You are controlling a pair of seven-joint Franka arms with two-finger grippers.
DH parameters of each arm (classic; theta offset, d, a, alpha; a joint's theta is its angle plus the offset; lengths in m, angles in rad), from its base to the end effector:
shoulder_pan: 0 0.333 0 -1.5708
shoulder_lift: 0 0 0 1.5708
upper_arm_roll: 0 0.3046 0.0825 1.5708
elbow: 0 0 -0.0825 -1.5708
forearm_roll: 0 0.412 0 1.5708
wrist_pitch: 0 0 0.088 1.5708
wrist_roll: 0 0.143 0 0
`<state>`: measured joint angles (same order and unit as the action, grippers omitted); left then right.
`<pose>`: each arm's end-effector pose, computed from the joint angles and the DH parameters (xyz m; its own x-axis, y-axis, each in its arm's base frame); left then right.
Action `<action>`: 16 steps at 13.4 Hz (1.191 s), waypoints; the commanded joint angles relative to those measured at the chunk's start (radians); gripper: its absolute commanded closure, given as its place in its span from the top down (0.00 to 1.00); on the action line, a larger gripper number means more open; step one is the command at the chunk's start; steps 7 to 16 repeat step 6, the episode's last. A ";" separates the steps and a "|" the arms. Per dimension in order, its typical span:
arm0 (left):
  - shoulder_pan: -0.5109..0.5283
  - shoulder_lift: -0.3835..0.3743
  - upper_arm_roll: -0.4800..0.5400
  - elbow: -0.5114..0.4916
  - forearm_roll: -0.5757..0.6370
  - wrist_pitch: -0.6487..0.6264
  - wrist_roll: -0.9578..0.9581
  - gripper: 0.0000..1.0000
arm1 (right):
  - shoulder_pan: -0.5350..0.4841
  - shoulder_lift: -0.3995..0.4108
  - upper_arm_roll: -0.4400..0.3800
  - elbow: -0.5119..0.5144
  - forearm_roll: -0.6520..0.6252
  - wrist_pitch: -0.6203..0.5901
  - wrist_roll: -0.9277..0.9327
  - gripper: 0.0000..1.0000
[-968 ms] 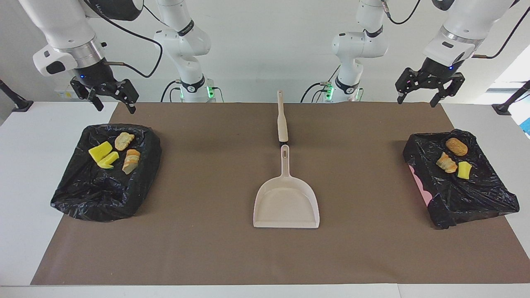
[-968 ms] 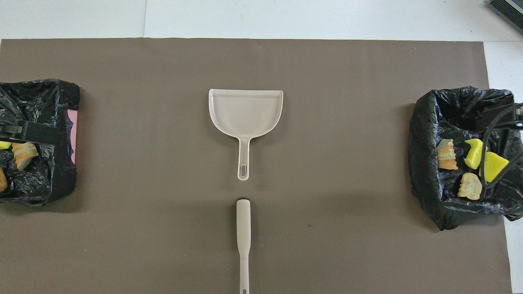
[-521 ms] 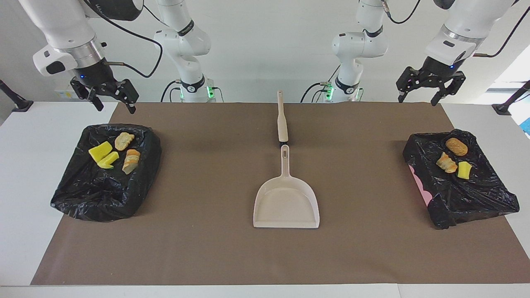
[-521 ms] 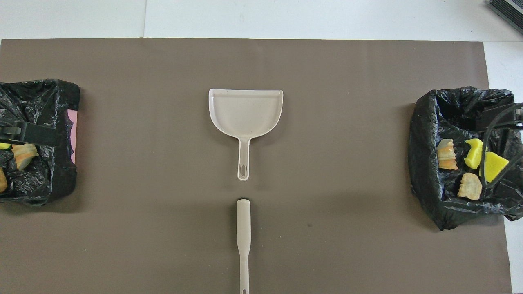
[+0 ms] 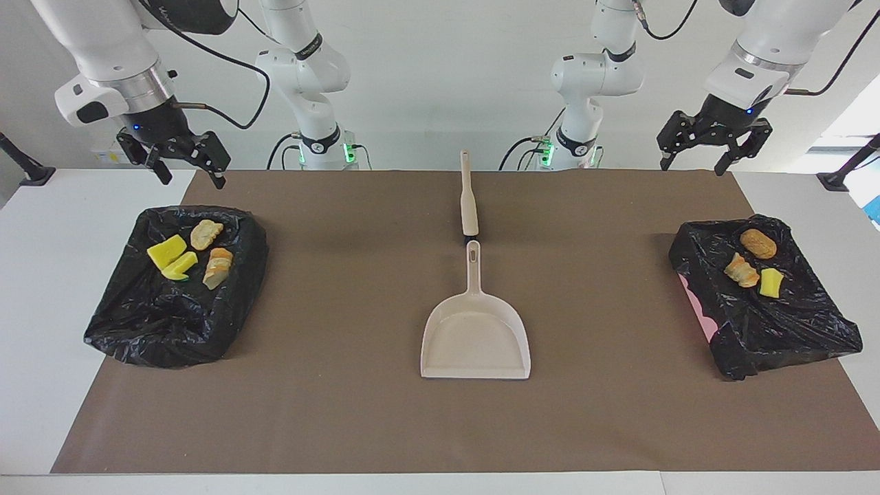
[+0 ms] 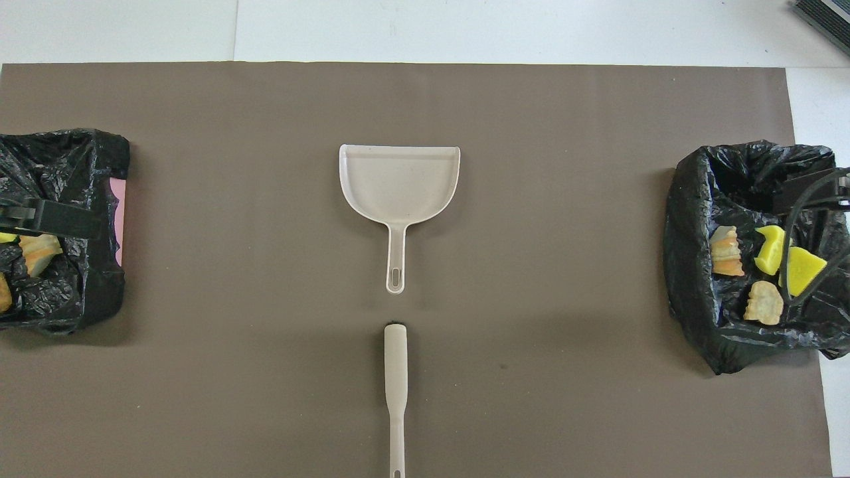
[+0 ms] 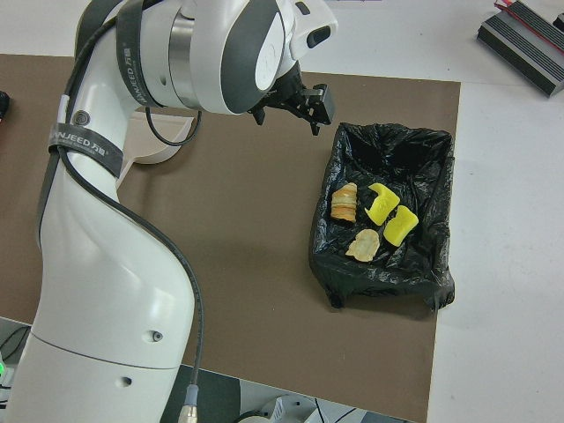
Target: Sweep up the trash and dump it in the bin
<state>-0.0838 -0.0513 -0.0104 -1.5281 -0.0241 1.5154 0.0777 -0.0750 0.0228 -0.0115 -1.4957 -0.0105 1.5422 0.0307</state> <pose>0.5598 -0.0566 0.6228 0.9842 -0.1723 0.0403 -0.1732 -0.9847 0.0204 0.5856 -0.0522 0.5987 0.9928 -0.1172 0.0240 -0.1175 -0.9930 0.0100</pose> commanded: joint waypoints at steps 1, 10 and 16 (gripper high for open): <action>0.022 -0.022 -0.016 -0.023 -0.008 -0.011 0.004 1.00 | -0.003 -0.011 -0.002 -0.008 0.018 -0.010 -0.012 1.00; 0.022 -0.032 -0.016 -0.035 -0.005 -0.011 0.002 1.00 | -0.003 -0.011 -0.002 -0.008 0.018 -0.010 -0.012 1.00; 0.022 -0.032 -0.016 -0.035 -0.005 -0.011 0.002 1.00 | -0.003 -0.011 -0.002 -0.008 0.018 -0.010 -0.012 1.00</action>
